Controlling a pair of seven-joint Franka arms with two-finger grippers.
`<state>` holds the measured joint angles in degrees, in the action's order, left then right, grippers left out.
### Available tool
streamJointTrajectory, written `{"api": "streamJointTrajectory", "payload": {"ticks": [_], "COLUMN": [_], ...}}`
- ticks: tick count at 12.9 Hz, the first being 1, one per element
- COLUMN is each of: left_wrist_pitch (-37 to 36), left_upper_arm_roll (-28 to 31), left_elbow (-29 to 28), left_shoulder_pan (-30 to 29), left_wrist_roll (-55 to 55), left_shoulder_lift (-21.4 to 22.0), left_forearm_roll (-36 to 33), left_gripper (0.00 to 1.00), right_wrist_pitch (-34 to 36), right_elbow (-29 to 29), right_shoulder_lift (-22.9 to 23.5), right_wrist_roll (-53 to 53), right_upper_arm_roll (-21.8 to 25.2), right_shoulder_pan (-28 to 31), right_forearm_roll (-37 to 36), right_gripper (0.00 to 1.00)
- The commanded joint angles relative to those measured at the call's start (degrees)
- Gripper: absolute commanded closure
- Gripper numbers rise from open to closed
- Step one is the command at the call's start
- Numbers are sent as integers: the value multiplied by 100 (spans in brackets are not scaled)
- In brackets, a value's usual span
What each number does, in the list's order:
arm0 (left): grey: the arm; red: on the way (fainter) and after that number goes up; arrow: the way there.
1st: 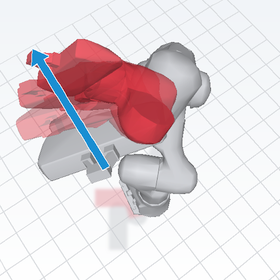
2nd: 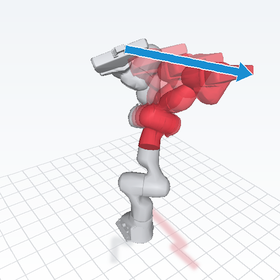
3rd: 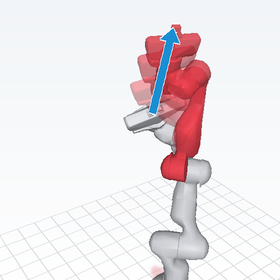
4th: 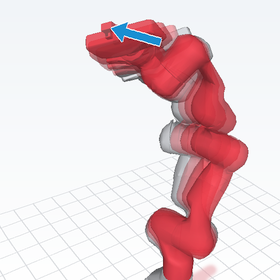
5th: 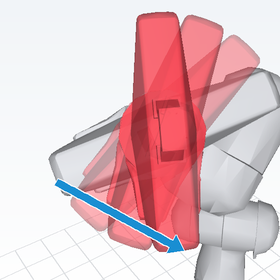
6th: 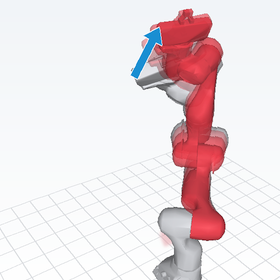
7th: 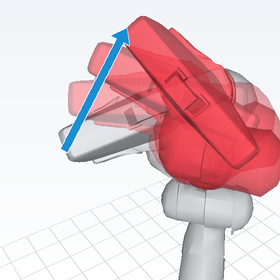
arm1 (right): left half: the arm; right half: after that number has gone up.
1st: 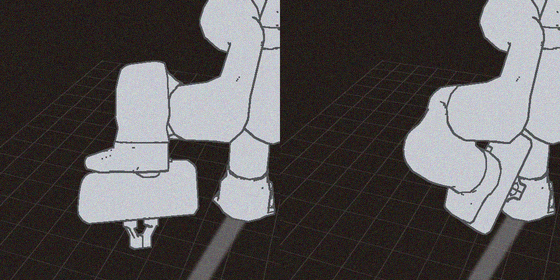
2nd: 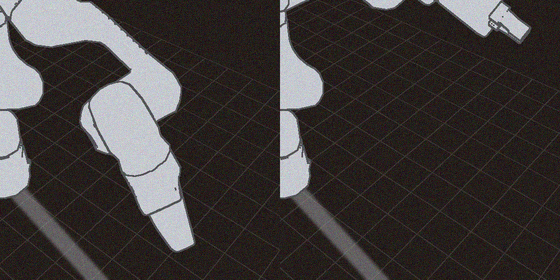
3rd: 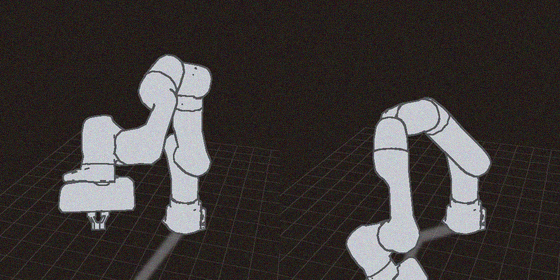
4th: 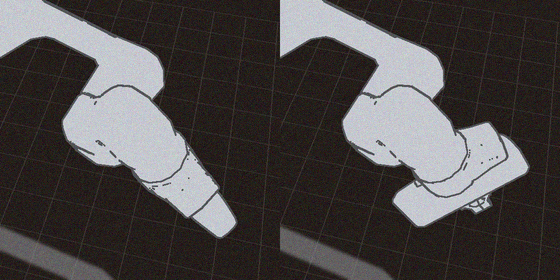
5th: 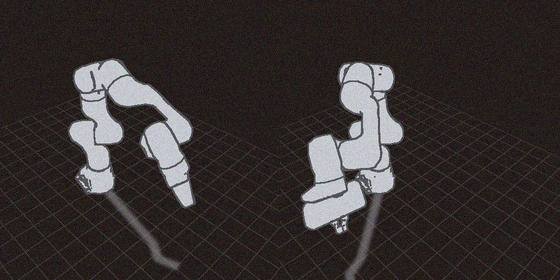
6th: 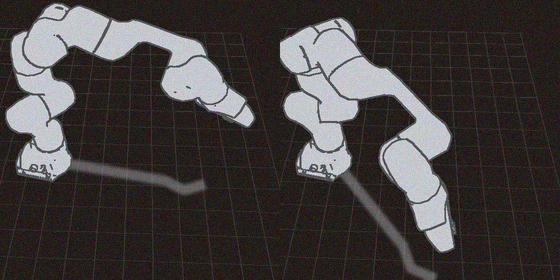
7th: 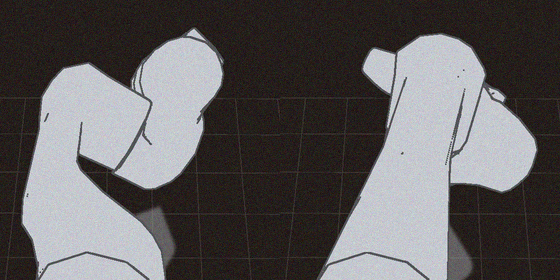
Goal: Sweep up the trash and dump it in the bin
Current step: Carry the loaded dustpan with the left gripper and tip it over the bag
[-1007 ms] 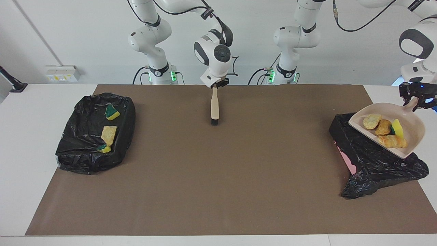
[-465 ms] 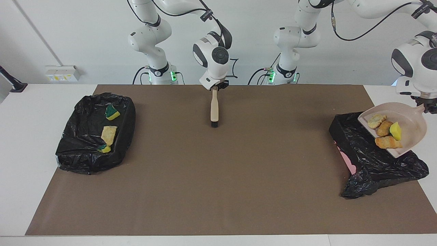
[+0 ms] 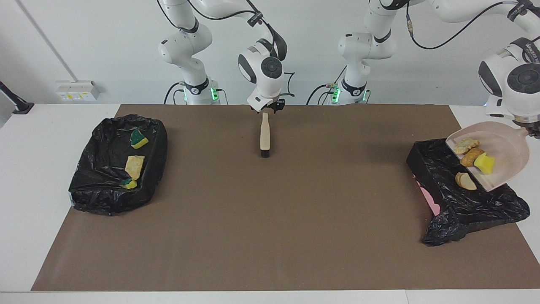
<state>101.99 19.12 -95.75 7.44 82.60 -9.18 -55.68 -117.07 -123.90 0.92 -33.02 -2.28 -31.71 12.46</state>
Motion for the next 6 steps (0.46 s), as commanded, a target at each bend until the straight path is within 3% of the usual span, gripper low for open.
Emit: {"api": "streamJointTrajectory", "payload": {"ticks": [1, 4, 6], "left_wrist_pitch": [-547, -1091, -1400], "left_upper_arm_roll": [-294, -838, -1050], "left_elbow": [250, 312, 294], "left_shoulder_pan": [20, -76, -76], "left_wrist_roll": [11, -76, -863], "left_shoulder_lift": [4, 162, 233], "left_forearm_roll": [-364, -24, 765], "left_gripper": [100, 100, 100], "right_wrist_pitch": [123, 114, 114], "right_elbow": [374, 769, 972], "right_shoulder_lift": [66, 57, 57], "right_wrist_roll": [252, 366, 445], "right_upper_arm_roll": [-27, -9, -10], "right_shoulder_pan": [822, 1420, 1650], "right_forearm_roll": [-50, -653, -1348], "right_gripper": [0, 0, 0]}}
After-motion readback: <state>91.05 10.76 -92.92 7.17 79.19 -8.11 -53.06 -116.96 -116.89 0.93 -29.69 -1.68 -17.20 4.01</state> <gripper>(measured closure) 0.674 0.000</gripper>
